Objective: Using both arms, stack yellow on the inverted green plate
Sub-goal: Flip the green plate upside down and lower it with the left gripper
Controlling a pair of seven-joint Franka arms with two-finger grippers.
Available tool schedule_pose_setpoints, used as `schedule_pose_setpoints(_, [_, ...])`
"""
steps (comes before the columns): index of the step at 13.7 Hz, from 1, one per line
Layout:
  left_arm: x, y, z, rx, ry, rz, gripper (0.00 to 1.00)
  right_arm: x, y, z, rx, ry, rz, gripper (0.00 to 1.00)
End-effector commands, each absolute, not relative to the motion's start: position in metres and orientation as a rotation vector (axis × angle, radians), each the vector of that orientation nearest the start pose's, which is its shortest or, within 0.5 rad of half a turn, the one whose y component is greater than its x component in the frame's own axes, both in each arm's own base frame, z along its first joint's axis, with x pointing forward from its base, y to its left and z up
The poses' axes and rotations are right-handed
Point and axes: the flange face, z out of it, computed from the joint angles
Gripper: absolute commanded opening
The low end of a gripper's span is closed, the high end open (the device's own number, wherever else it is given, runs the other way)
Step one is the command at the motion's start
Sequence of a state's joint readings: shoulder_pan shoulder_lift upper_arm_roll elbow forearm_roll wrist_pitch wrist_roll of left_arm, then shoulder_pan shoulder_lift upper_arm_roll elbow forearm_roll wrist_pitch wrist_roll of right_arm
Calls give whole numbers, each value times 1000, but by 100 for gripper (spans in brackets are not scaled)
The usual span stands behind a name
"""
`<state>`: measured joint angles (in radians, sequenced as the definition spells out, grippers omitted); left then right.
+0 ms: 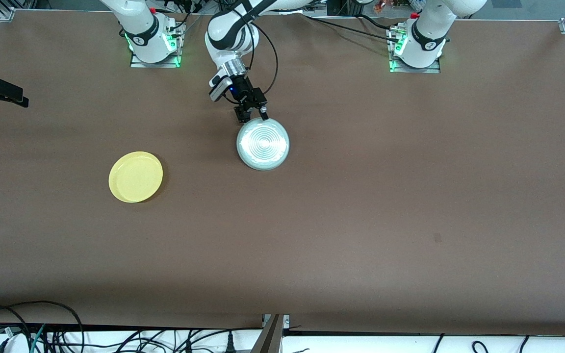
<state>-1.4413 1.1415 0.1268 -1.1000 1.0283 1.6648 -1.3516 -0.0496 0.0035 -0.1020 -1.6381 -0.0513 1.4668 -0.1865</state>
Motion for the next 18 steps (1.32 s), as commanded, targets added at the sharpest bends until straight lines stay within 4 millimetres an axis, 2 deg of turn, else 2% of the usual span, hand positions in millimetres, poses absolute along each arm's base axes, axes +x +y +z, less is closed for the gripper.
schedule_pose_setpoints(1, [254,-697,120,-2311,370,-1208,100,532,-89,589,-3142,-46,286,100])
schedule_pose_setpoints(4, [291,-701,143,-2454,301,-1188,100,532,-89,588,-3143,-46,289,100])
schedule_pose_setpoints(8, [309,-708,152,-2628,298,-1172,100,532,-89,588,-3143,-48,289,100])
schedule_pose_setpoints(12, [317,-714,156,-2812,143,-1167,100,532,-89,588,-3143,-48,289,100])
schedule_pose_setpoints(14, [329,-714,166,-2962,-24,-1038,100,533,-89,587,-3143,-48,291,100])
schedule_pose_setpoints(15, [344,-714,187,-3035,-126,-976,100,532,-89,588,-3143,-48,289,100])
schedule_pose_setpoints(16, [364,-707,196,-3075,-230,-915,100,532,-89,589,-3142,-51,286,100])
schedule_pose_setpoints(17, [375,-703,204,-3122,-330,-838,100,532,-89,589,-3142,-51,286,100])
schedule_pose_setpoints(18, [395,-695,216,-3180,-481,-690,100,533,-89,587,-3143,-53,291,100])
